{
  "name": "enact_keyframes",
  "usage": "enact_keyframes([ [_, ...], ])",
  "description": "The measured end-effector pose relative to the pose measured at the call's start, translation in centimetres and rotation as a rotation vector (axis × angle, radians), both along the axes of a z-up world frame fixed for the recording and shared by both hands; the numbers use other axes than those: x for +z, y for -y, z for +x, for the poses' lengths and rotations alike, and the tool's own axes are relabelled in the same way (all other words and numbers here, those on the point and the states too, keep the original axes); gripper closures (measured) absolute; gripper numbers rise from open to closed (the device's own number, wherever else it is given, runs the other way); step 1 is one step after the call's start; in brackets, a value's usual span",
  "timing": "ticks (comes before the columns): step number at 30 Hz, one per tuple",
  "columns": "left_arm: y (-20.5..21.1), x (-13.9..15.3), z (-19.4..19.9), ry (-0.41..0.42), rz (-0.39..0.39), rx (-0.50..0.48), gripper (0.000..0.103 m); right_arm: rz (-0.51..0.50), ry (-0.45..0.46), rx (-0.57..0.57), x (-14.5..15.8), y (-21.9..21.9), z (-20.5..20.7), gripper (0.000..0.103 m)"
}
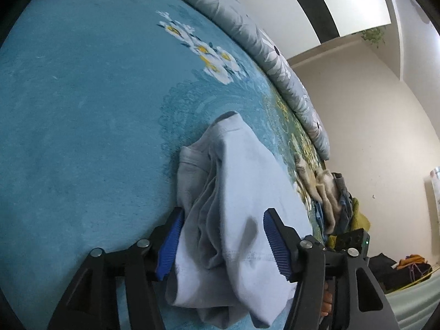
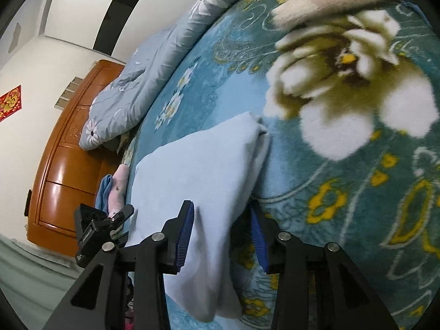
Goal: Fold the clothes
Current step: 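Lift the folded shirt with both grippers and carry it toward the towel stack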
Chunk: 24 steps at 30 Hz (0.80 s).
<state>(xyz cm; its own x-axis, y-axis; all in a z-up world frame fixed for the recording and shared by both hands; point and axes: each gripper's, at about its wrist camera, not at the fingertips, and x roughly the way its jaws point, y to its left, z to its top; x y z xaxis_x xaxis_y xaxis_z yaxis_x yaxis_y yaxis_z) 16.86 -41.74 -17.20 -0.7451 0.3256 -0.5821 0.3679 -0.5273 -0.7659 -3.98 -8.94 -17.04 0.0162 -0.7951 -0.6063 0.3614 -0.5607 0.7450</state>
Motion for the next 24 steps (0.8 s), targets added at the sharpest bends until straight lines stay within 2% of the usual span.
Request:
enact_keyframes([
  [2,-0.3,0.0,-0.1,-0.004,0.006,-0.007,0.04,-0.02,0.011,0.029,-0.2,0.7,0.4,0.061],
  [6,-0.6,-0.6,0.0,-0.023,0.094,-0.033,0.041,-0.053,0.031,0.081,-0.5,2.0,1.1,0.061],
  [10,-1.0,-0.7,0.0,-0.041,0.135,-0.041,0.041,-0.053,0.006,0.094,-0.2,2.3,1.3,0.061],
  [12,-1.2,-0.8,-0.1,-0.048,0.152,-0.044,0.042,-0.065,0.015,0.09,-0.3,2.2,1.3,0.066],
  [13,-1.4,-0.8,-0.1,-0.05,0.155,-0.045,0.044,-0.061,0.011,0.088,-0.3,2.2,1.3,0.07],
  [15,-1.7,-0.9,-0.3,-0.036,0.148,-0.042,0.064,-0.052,0.001,0.085,-0.2,2.1,1.4,0.089],
  [16,-1.8,-1.1,-0.3,-0.025,0.148,-0.035,0.078,-0.053,0.004,0.081,-0.2,2.0,1.3,0.092],
  [20,-1.6,-2.0,0.7,-0.057,0.215,0.006,0.084,-0.065,0.006,0.077,0.2,1.9,1.4,0.094],
  [24,-2.1,-1.1,1.4,-0.066,0.205,-0.005,0.085,-0.07,-0.033,0.099,2.0,1.9,2.3,0.094],
])
